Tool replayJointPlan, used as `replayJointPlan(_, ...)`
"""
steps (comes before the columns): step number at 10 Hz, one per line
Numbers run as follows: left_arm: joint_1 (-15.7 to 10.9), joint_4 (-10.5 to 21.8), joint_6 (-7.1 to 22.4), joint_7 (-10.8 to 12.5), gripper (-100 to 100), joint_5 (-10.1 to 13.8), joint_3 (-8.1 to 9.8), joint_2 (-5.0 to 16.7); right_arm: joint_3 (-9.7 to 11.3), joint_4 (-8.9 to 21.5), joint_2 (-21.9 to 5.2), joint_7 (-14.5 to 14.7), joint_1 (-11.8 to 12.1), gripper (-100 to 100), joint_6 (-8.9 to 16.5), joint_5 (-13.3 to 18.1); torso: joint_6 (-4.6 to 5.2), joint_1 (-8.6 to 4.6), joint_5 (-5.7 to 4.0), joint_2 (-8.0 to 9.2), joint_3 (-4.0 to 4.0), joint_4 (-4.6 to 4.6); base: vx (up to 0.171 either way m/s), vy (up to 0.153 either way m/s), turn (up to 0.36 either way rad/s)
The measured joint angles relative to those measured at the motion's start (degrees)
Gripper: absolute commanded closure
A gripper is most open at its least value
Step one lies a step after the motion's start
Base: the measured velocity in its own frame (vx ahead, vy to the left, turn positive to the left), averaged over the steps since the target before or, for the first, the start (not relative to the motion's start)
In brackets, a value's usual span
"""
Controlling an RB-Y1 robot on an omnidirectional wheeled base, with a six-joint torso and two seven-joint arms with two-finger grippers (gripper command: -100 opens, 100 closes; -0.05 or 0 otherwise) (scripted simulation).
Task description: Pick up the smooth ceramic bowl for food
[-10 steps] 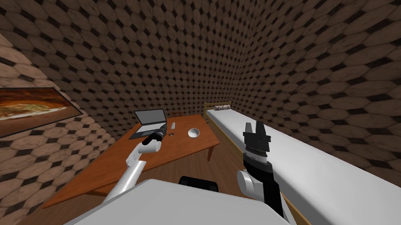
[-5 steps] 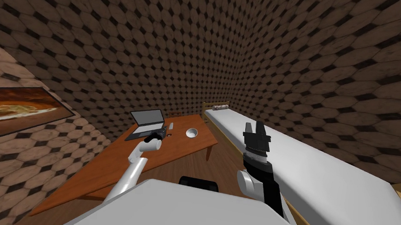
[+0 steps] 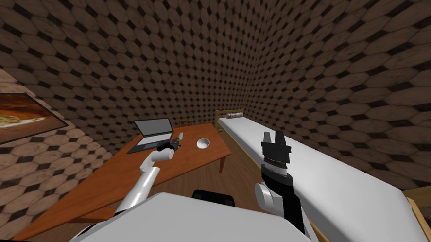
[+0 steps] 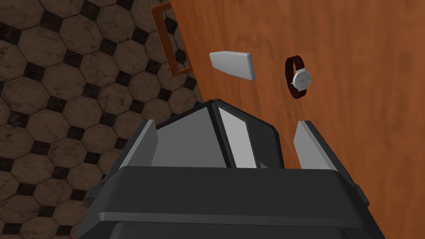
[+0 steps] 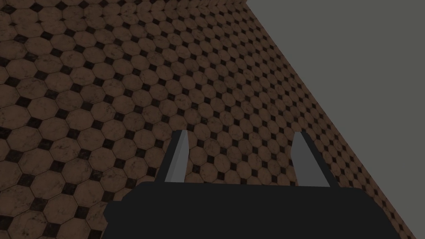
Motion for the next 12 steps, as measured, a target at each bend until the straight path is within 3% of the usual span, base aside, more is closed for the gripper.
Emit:
replayJointPlan(6, -3.79, 7.82, 6.82, -1.01, -100, -1.88, 0.79, -0.27, 0.0, 0.0, 0.0, 0.0, 0.0, 0, 0.0, 0.0, 0.01, -0.17, -0.03, -0.12, -0.07, -0.03, 0.037, -0.088, -0.064)
replayJointPlan(8, -4.28, 9.04, 8.89, -1.47, -100, -2.05, 0.97, -0.22, 0.0, 0.0, 0.0, 0.0, 0.0, 0, 0.0, 0.0, 0.0, -0.07, -0.02, -0.04, -0.03, -0.01, 0.052, -0.079, -0.077)
replayJointPlan(12, -6.93, 13.66, 14.97, -2.38, -100, -4.3, 1.14, -1.12, 0.0, 0.0, 0.0, 0.0, 0.01, 0, 0.0, 0.0, 0.0, -0.2, -0.06, -0.27, -0.16, -0.06, 0.093, -0.115, -0.09)
